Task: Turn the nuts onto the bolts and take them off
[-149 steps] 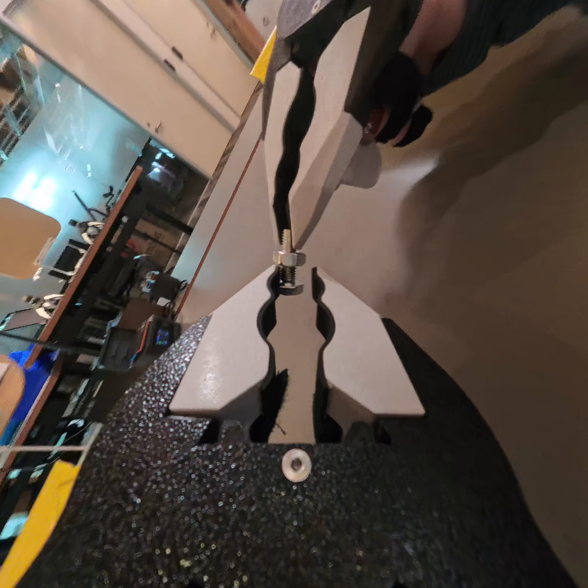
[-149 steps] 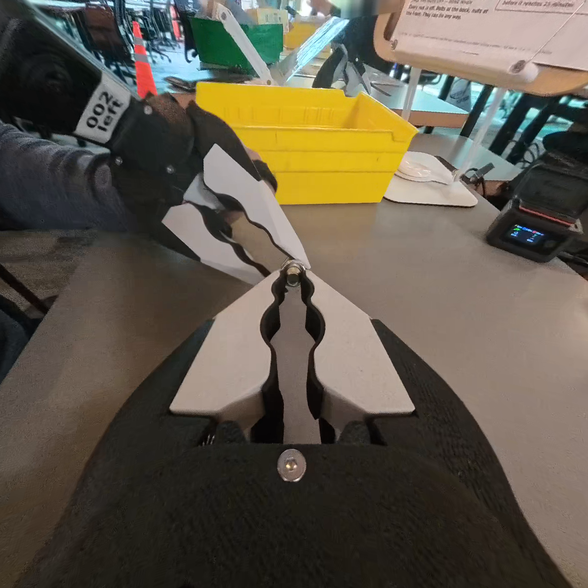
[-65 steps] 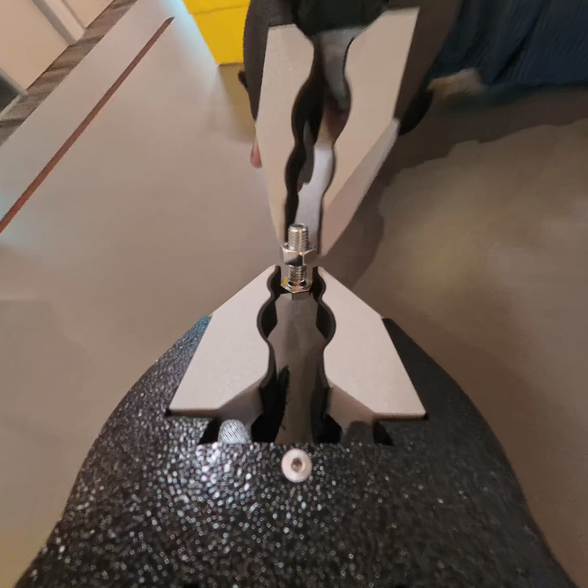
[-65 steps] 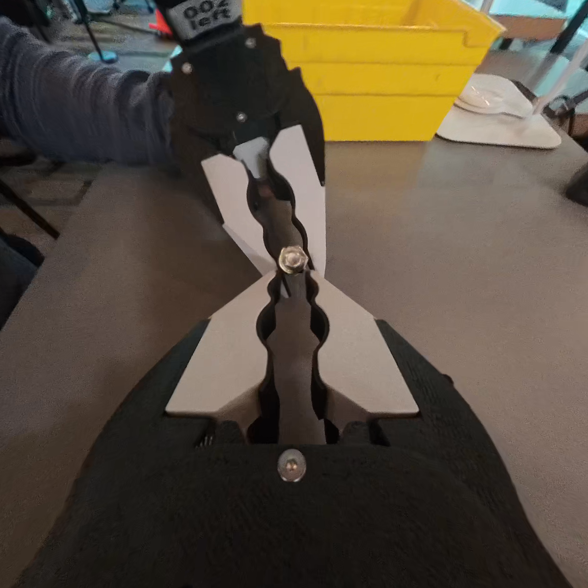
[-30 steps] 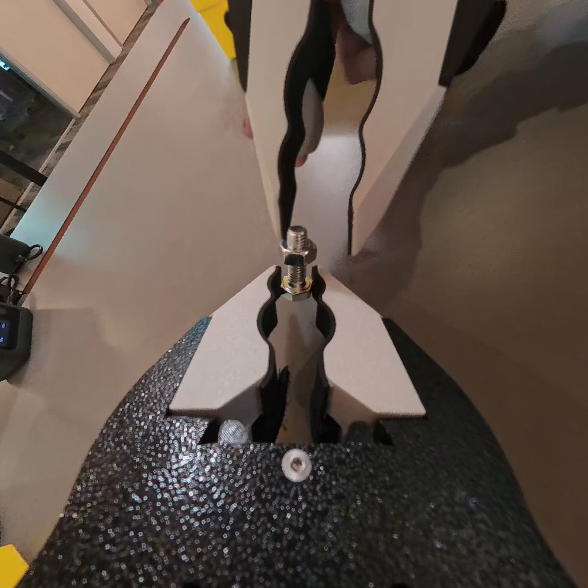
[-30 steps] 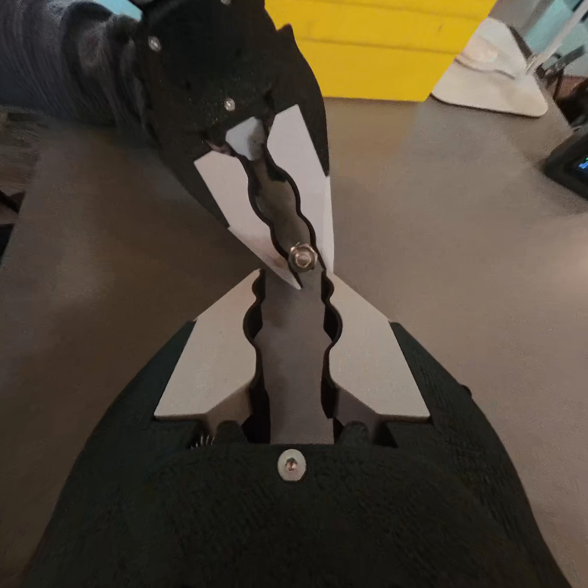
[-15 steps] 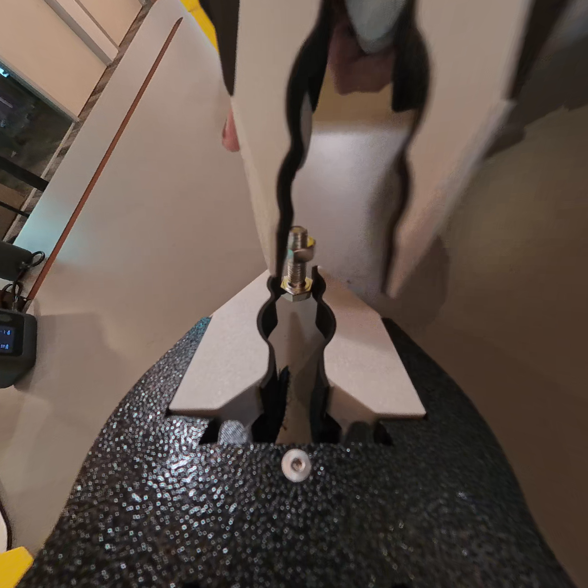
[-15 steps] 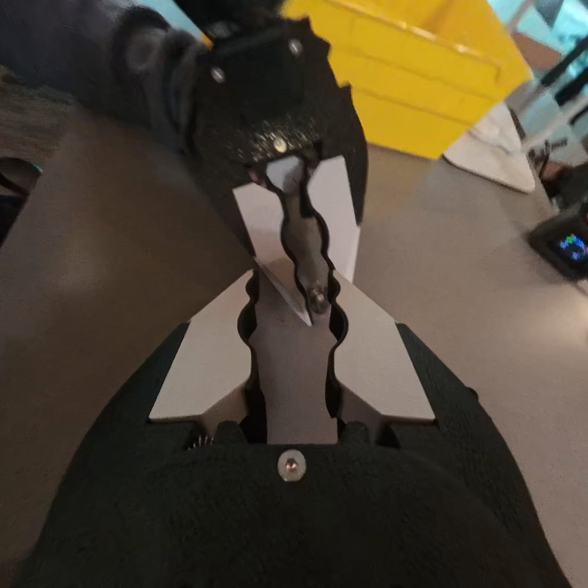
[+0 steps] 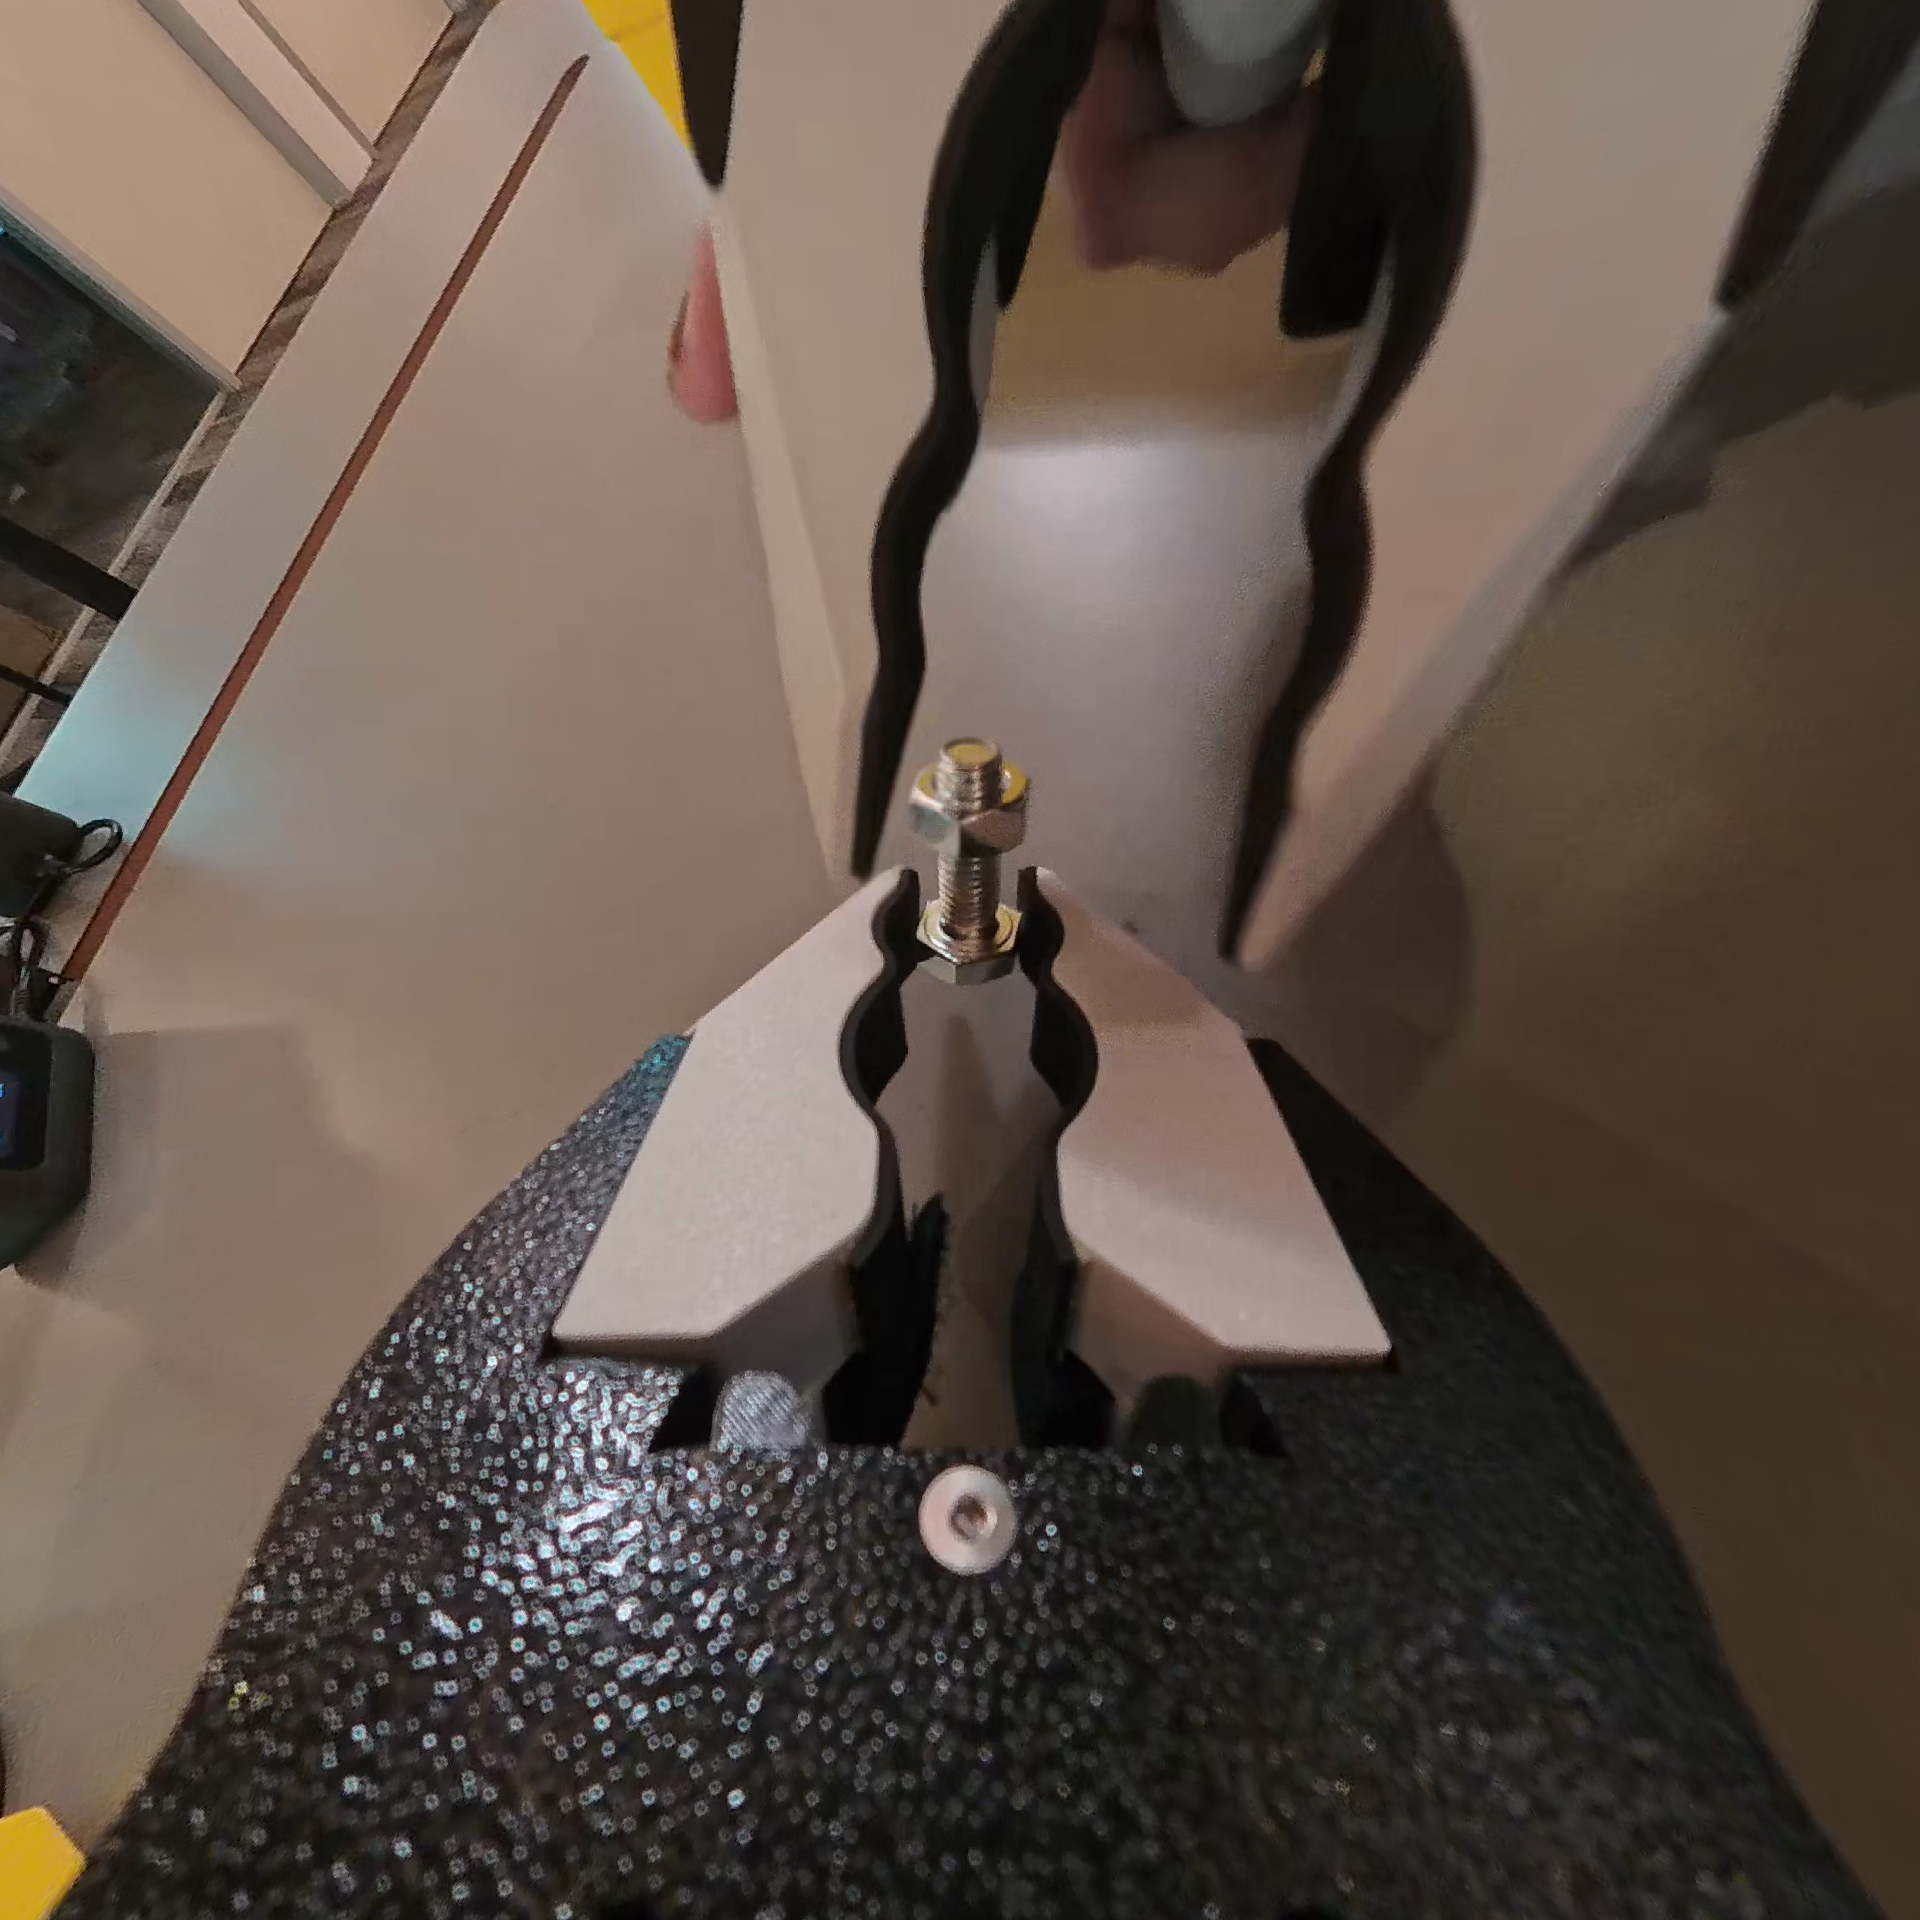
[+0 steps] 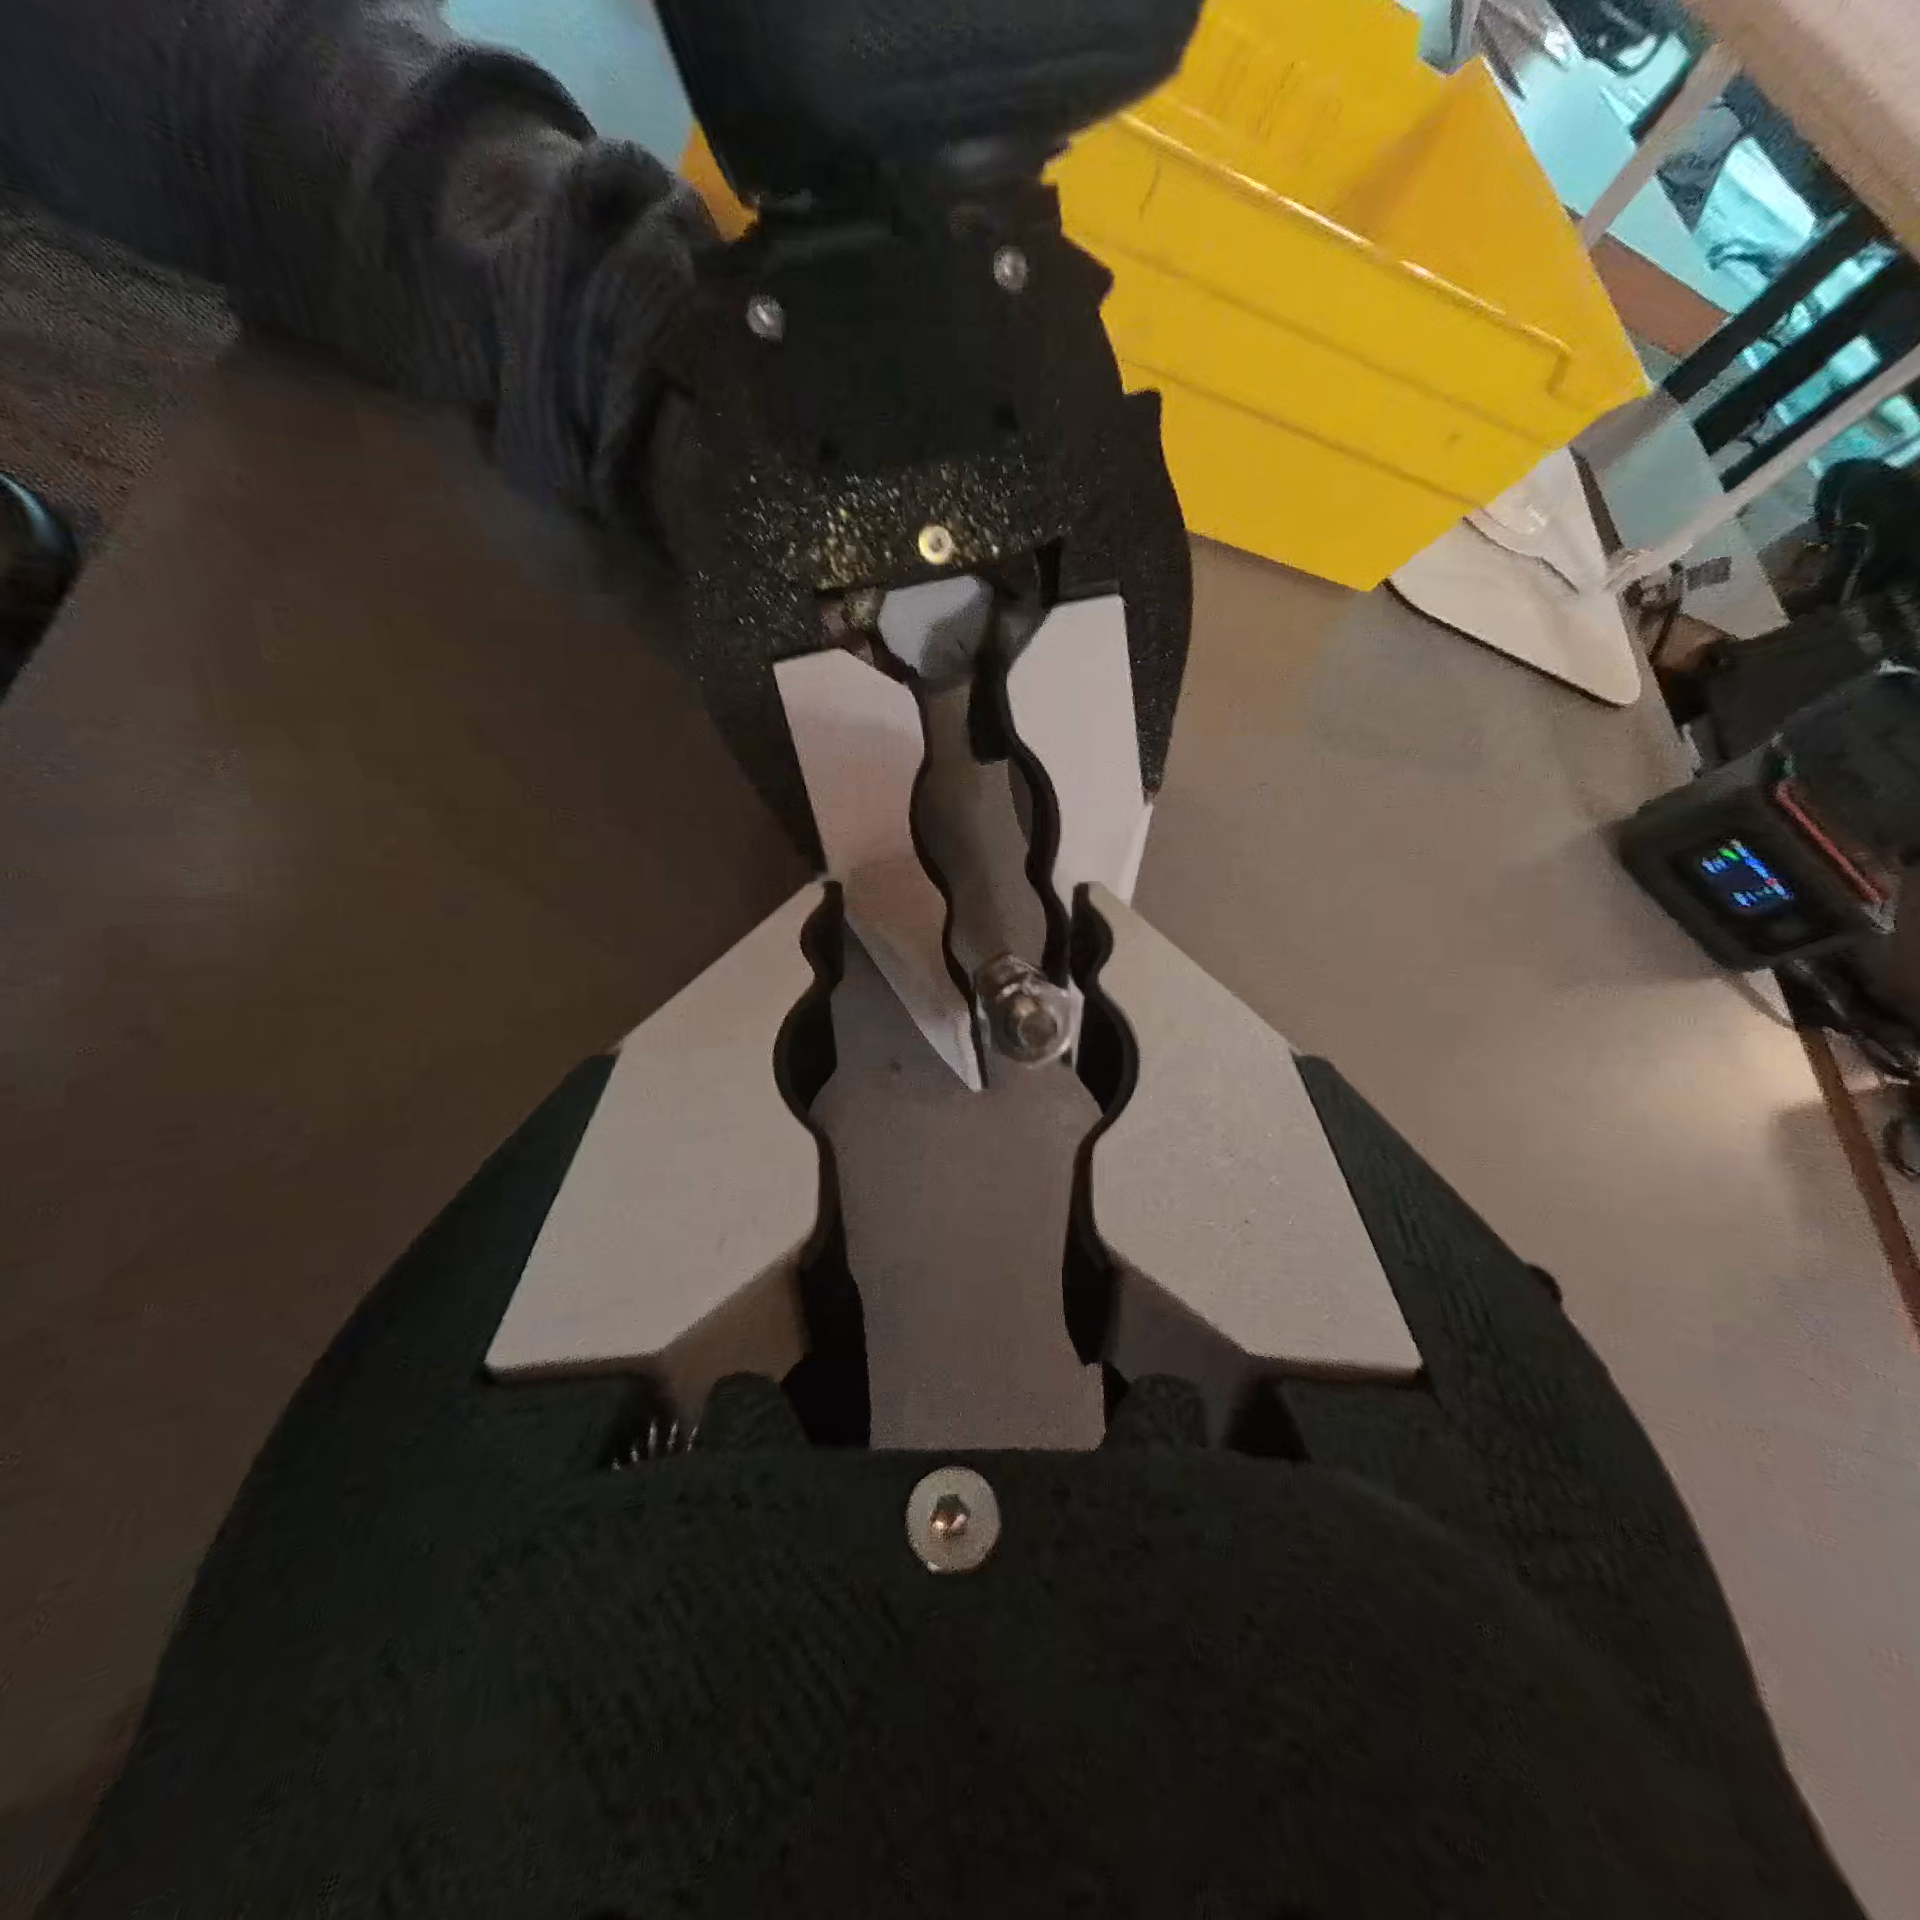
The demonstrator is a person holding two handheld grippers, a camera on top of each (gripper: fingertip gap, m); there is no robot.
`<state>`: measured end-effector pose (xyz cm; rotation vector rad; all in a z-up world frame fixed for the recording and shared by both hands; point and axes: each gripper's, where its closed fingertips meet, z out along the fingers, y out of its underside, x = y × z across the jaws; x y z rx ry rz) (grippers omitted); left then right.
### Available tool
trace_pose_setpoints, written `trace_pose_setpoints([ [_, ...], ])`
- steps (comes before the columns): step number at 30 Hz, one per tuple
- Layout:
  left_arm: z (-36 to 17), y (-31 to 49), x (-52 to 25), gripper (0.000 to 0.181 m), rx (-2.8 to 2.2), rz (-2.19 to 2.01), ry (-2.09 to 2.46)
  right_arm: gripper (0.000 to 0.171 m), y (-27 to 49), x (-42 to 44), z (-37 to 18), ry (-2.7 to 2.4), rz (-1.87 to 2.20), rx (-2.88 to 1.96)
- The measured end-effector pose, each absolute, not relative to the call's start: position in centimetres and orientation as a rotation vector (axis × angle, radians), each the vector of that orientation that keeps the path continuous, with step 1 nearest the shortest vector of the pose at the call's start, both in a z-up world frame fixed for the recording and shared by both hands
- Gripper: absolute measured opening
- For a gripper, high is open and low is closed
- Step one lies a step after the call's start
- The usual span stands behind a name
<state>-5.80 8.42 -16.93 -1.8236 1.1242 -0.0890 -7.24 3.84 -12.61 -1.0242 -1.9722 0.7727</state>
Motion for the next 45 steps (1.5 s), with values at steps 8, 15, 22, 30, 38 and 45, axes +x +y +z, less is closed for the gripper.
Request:
trace_pose_setpoints([
  [8, -17.0, 8.4, -5.7, 0.017, -1.823, -0.064, 1.143, 0.039, 4.0, -6.5, -13.2, -1.996, 0.851, -1.116],
  [15, -17.0, 8.4, -5.7, 0.018, -1.822, -0.057, 1.146, 0.033, 6.4, -4.9, -14.0, -1.983, 0.824, -1.309],
  [22, -17.0, 8.4, -5.7, 0.017, -1.823, -0.065, 1.142, 0.044, 3.2, -7.2, -12.4, -1.985, 0.857, -1.039],
  [30, -17.1, 8.4, -5.7, 0.018, -1.831, -0.069, 1.144, 0.036, 5.6, -5.5, -14.4, -2.02, 0.796, -1.257],
  [38, -17.0, 8.4, -5.7, 0.017, -1.832, -0.077, 1.135, 0.032, 6.2, -5.4, -13.1, -1.961, 0.764, -1.196],
  [45, -17.1, 8.4, -5.7, 0.017, -1.833, -0.07, 1.143, 0.043, 4.2, -6.7, -13.3, -2.006, 0.783, -1.075],
])
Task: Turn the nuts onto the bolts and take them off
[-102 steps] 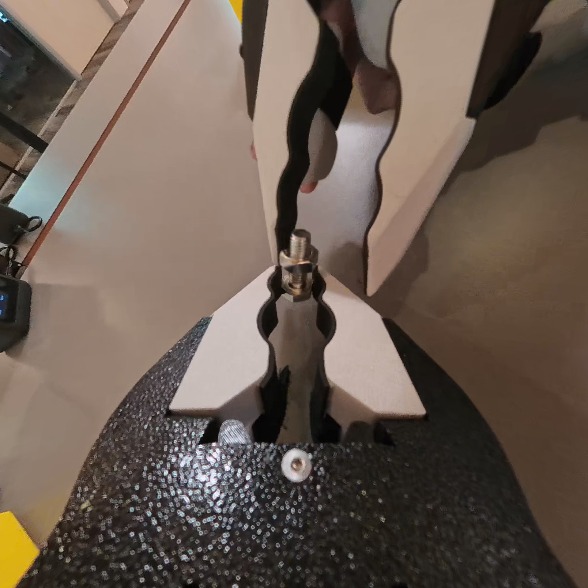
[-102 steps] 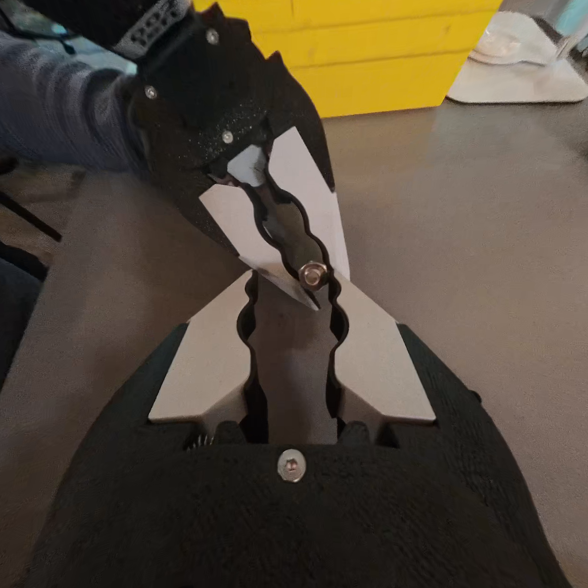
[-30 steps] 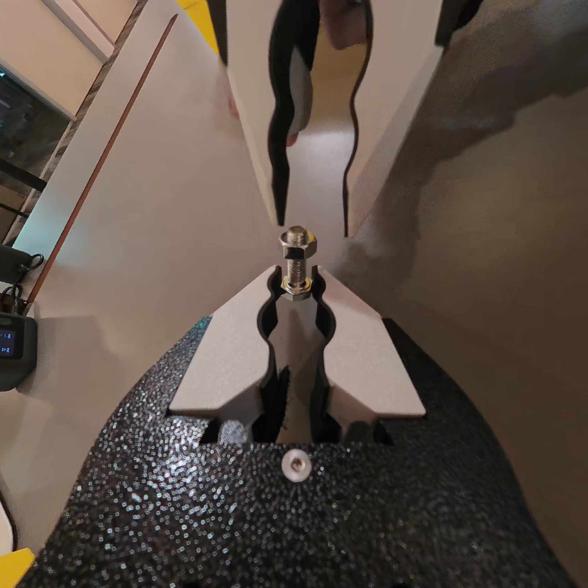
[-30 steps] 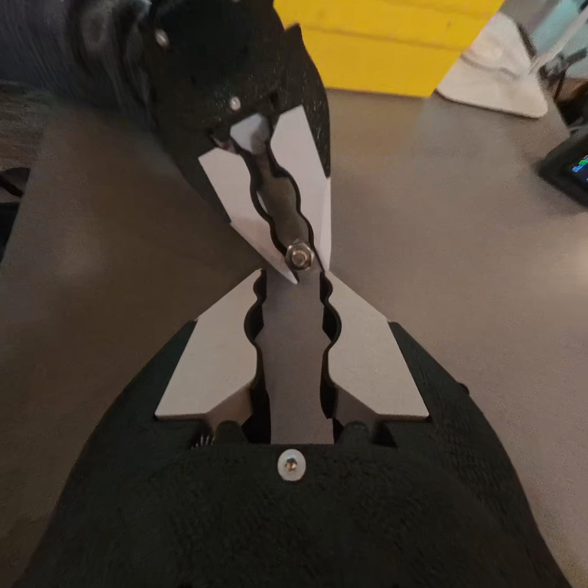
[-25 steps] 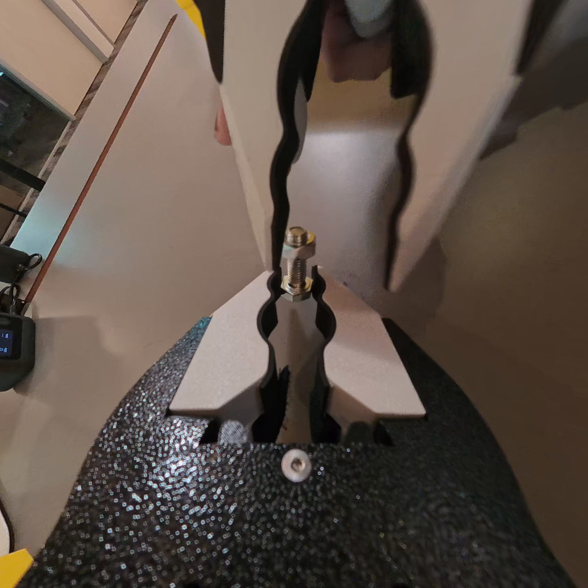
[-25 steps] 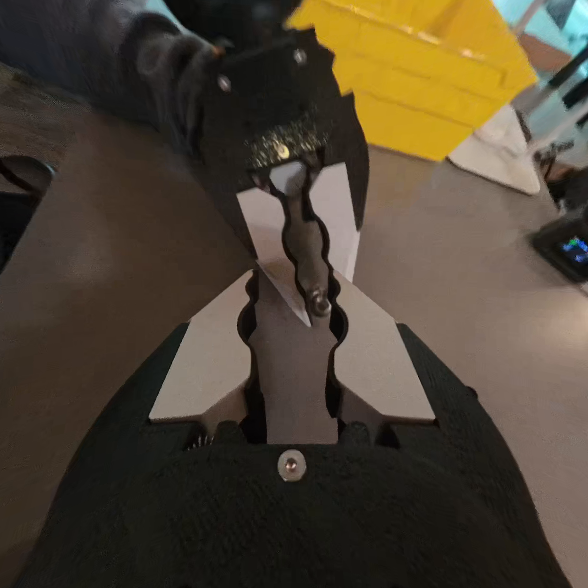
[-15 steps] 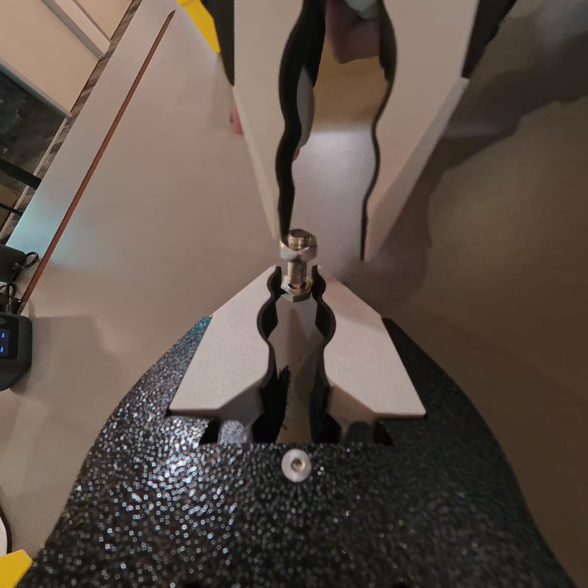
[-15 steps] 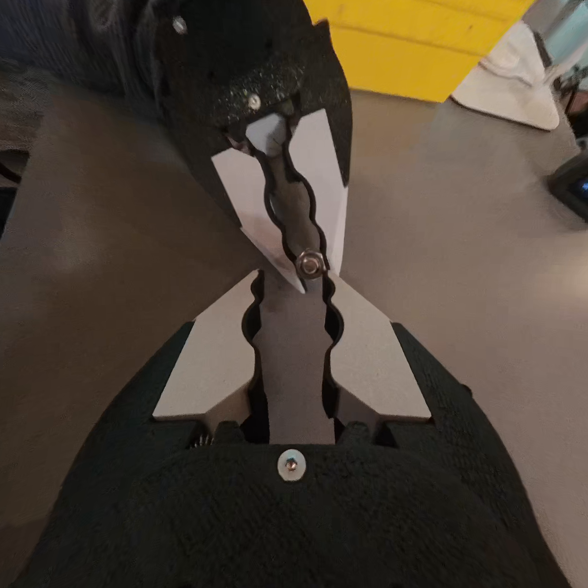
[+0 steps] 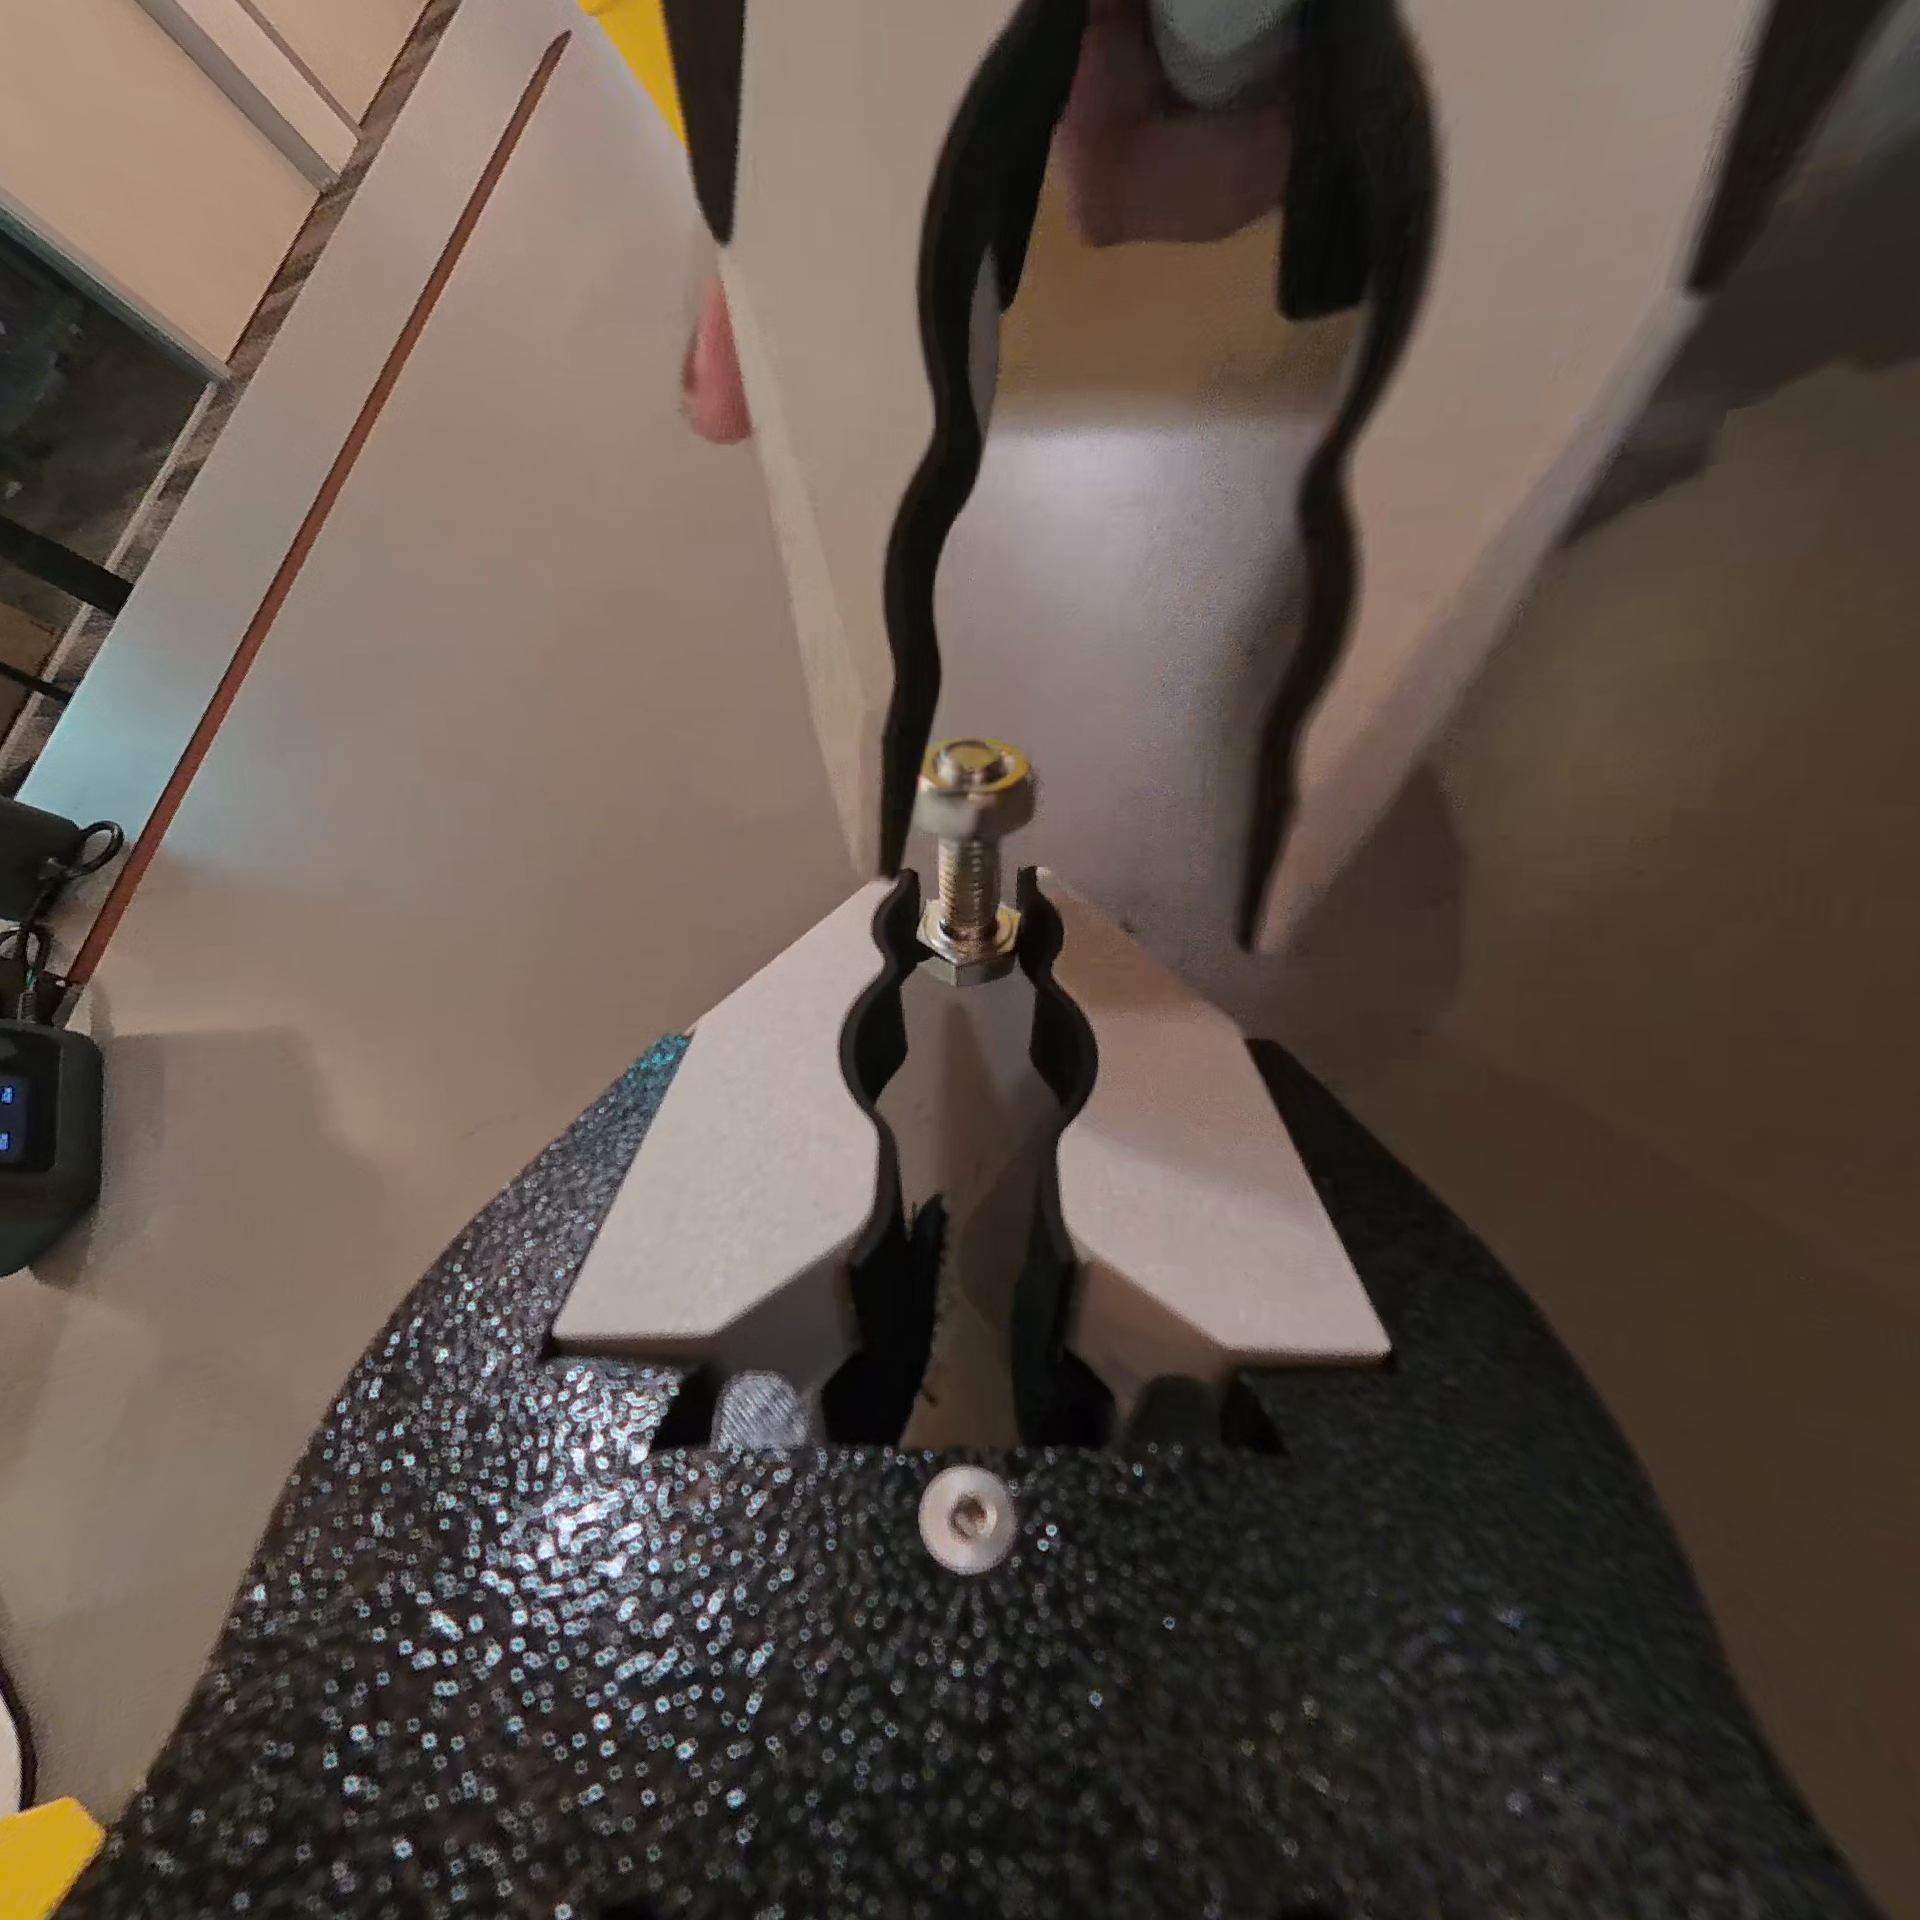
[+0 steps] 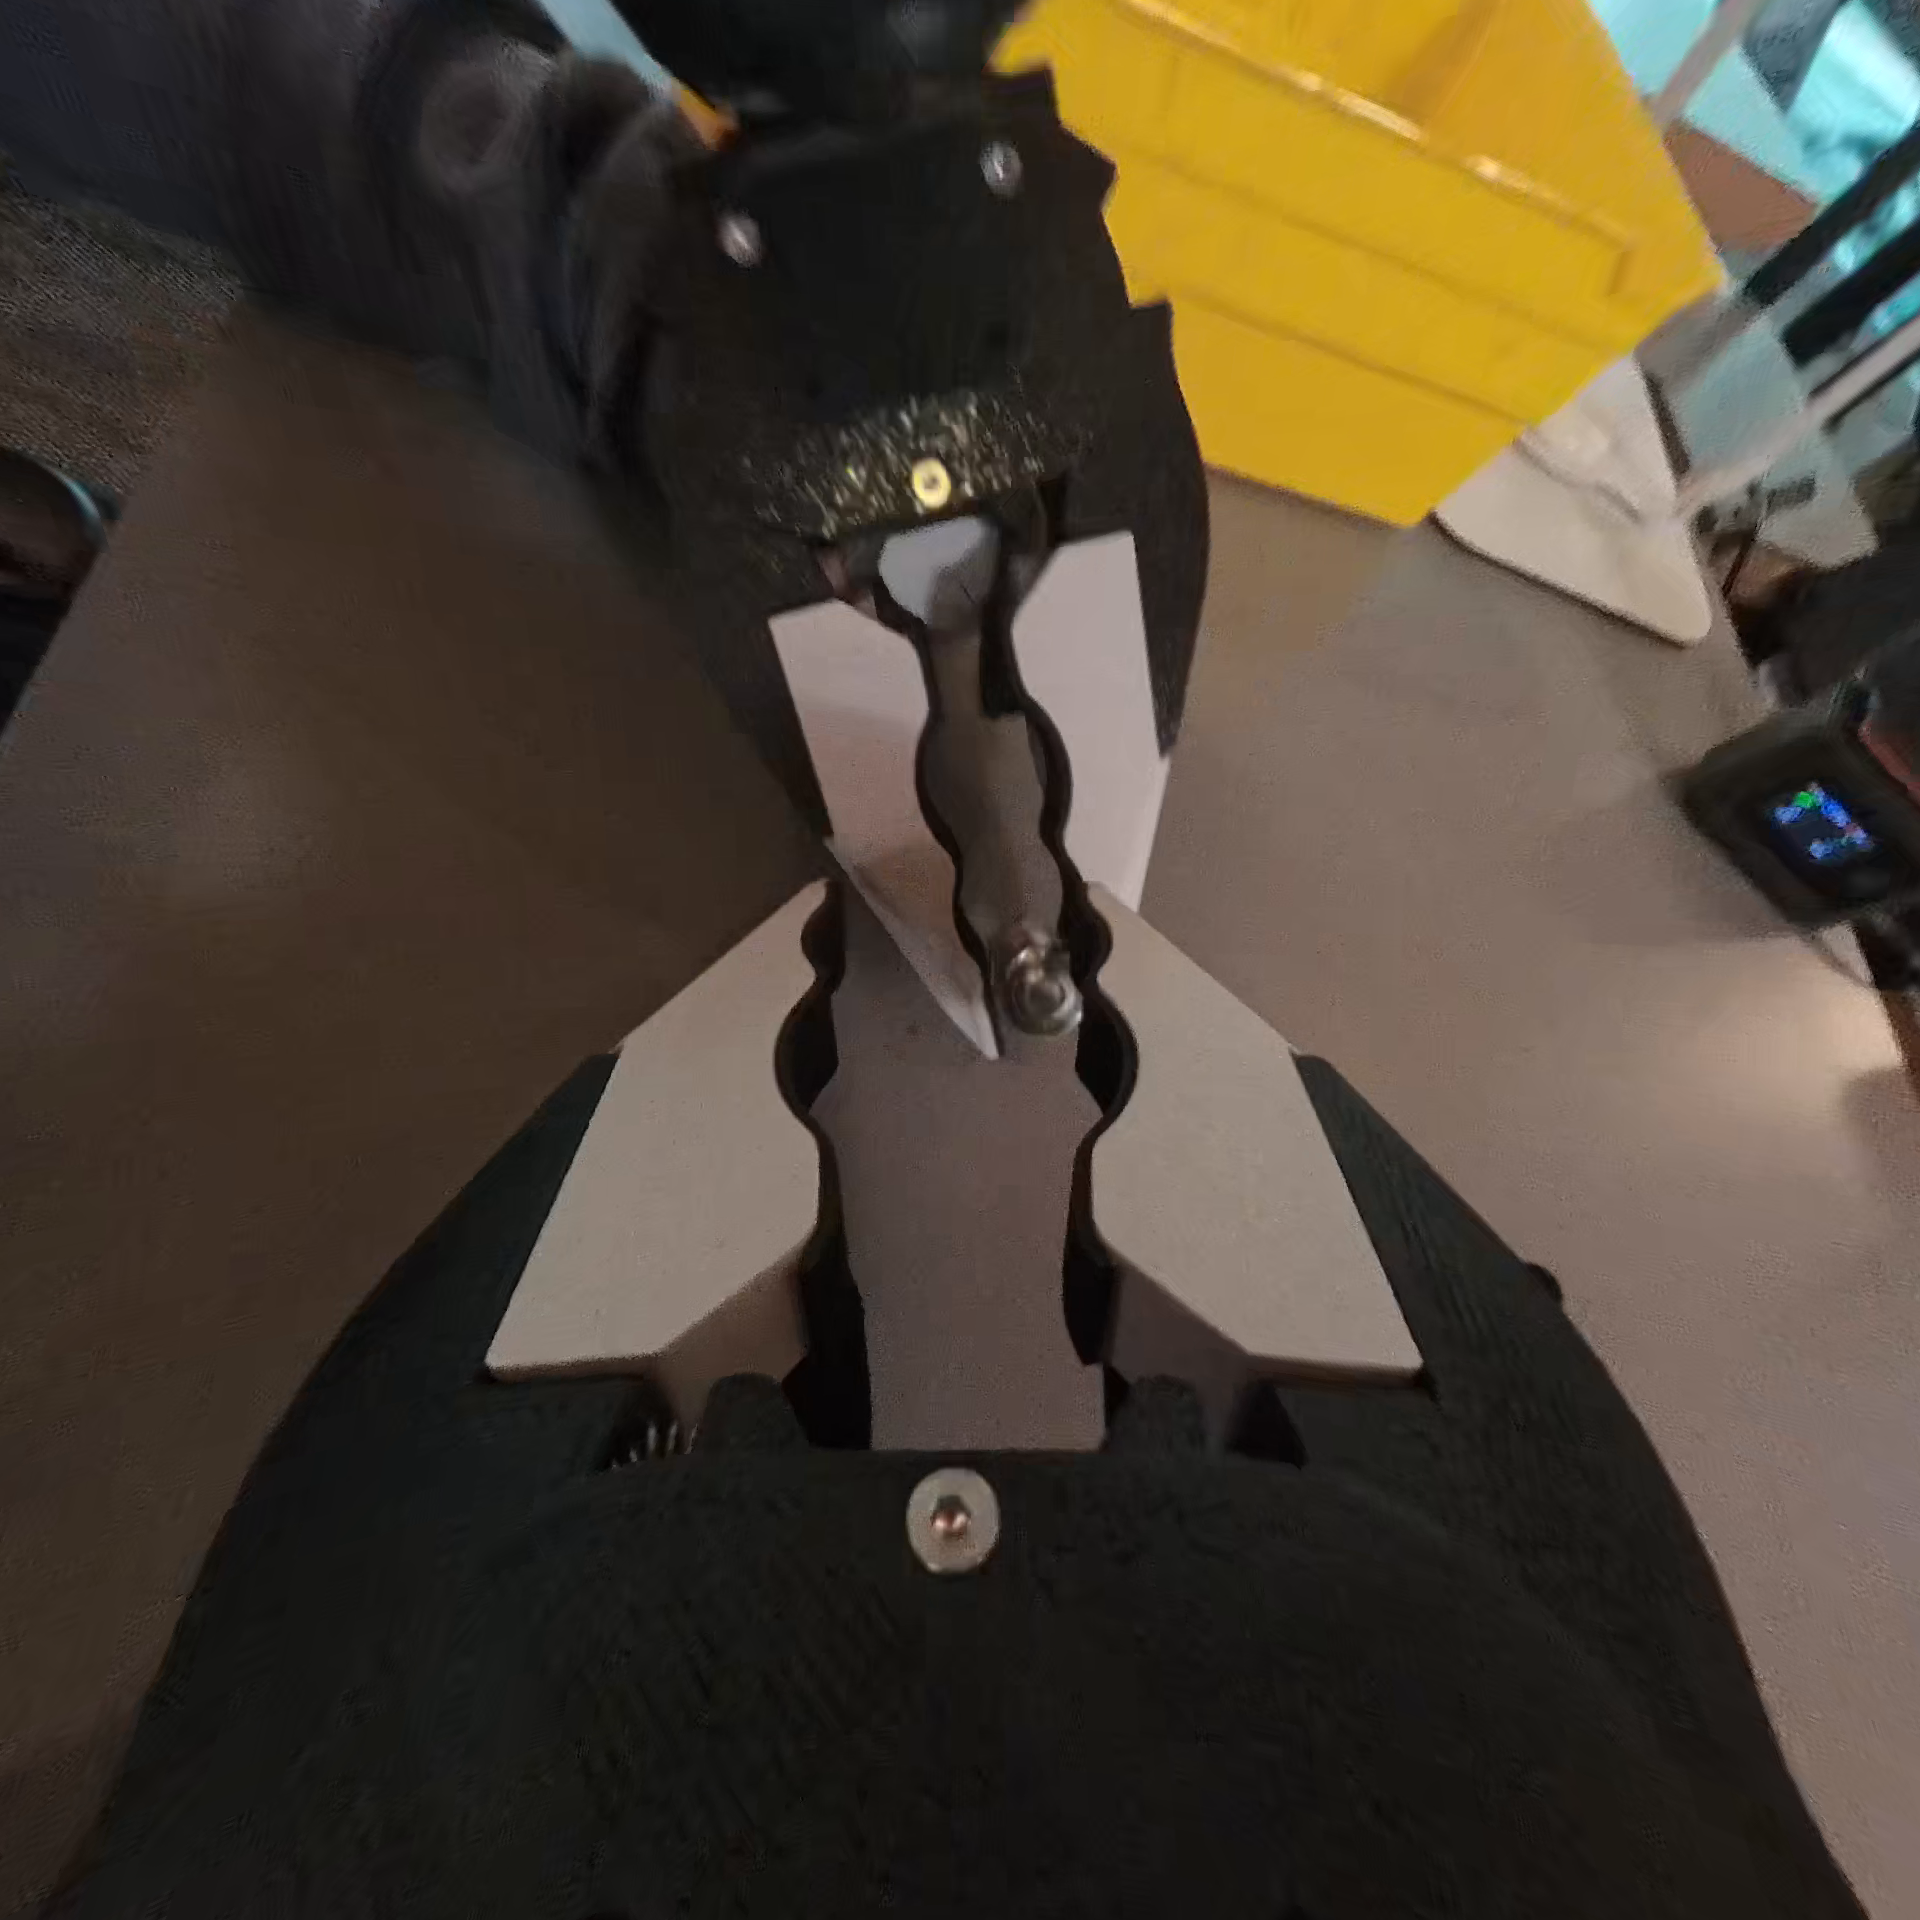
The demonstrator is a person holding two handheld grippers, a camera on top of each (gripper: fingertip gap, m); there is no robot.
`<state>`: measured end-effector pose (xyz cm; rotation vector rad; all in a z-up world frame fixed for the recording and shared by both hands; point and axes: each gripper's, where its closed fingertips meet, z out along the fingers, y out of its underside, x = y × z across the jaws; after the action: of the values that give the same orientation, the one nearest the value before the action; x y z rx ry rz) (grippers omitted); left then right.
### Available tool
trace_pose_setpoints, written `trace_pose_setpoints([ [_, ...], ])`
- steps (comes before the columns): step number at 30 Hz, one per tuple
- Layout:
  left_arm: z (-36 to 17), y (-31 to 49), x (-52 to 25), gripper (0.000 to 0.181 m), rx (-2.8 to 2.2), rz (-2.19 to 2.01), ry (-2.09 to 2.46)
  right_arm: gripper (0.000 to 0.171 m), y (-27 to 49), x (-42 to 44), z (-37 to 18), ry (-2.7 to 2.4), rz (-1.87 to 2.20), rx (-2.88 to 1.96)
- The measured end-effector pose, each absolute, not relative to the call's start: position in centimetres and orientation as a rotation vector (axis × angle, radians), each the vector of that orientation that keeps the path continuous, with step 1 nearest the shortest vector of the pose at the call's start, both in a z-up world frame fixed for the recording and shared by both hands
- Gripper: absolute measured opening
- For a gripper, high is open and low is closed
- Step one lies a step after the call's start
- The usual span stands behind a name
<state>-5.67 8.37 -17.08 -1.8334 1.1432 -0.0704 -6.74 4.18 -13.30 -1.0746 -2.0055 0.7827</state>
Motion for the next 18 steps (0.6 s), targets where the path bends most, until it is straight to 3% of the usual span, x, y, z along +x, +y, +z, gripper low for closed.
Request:
trace_pose_setpoints([
  [3, -17.1, 8.4, -5.7, 0.017, -1.83, -0.069, 1.141, 0.044, 4.5, -6.6, -12.9, -1.99, 0.744, -1.075],
  [8, -17.1, 8.4, -5.7, 0.018, -1.835, -0.073, 1.141, 0.031, 6.3, -4.6, -14.9, -2.029, 0.76, -1.304],
  [12, -17.1, 8.4, -5.7, 0.017, -1.837, -0.08, 1.138, 0.047, 4.1, -6.6, -13.5, -2.015, 0.773, -1.081],
  [15, -17.1, 8.4, -5.7, 0.017, -1.837, -0.082, 1.132, 0.047, 4.5, -6.5, -12.8, -1.986, 0.733, -1.061],
  [18, -17.1, 8.4, -5.7, 0.017, -1.84, -0.079, 1.134, 0.031, 6.0, -5.0, -13.2, -1.975, 0.773, -1.219],
])
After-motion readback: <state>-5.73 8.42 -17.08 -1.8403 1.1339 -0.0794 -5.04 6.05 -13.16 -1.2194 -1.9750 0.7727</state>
